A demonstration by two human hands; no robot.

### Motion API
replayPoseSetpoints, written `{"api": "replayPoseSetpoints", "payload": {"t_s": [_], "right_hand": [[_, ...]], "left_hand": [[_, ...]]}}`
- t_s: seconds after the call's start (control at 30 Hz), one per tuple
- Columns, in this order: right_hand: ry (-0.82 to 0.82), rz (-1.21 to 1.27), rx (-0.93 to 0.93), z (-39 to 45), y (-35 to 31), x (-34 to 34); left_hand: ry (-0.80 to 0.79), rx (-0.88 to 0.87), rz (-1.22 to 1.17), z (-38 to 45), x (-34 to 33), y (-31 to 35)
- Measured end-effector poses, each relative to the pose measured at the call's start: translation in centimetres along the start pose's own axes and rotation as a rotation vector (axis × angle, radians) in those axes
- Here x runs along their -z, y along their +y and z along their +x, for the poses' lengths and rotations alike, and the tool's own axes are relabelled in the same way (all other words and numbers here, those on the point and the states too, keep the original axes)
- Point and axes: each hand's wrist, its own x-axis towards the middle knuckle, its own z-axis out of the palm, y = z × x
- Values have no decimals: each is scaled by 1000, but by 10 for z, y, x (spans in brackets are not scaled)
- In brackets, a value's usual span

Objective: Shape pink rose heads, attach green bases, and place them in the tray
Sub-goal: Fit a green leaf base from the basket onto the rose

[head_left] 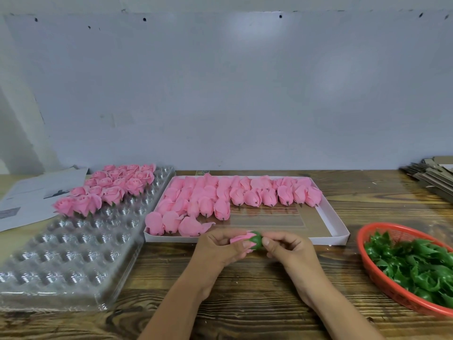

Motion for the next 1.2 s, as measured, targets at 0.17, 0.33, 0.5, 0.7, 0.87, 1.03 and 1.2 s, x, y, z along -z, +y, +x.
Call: {"api": "replayPoseSetpoints", "payload": {"t_s": [0.17,0.33,0.5,0.7,0.87,1.03,1.2], "right_hand": [[-4,-38,-14,0,1,3],[-33,-142,-13,0,1,5],[-16,-524,175,2,2,8],[22,-611,263,4,6,13],[-26,-589,272,5,7,15],[-27,-566,294,2,8,14],[-64,-711,386,-2,5,16]], "left_hand": [[12,8,32,0,0,0],[20,25,38,2,-1,-1],[3,52,19,3,0,0],[24,38,42,3,1,-2],[9,31,67,2,0,-3],[-14,49,6,4,4,-4],[-54,47,35,4,4,-4]]}}
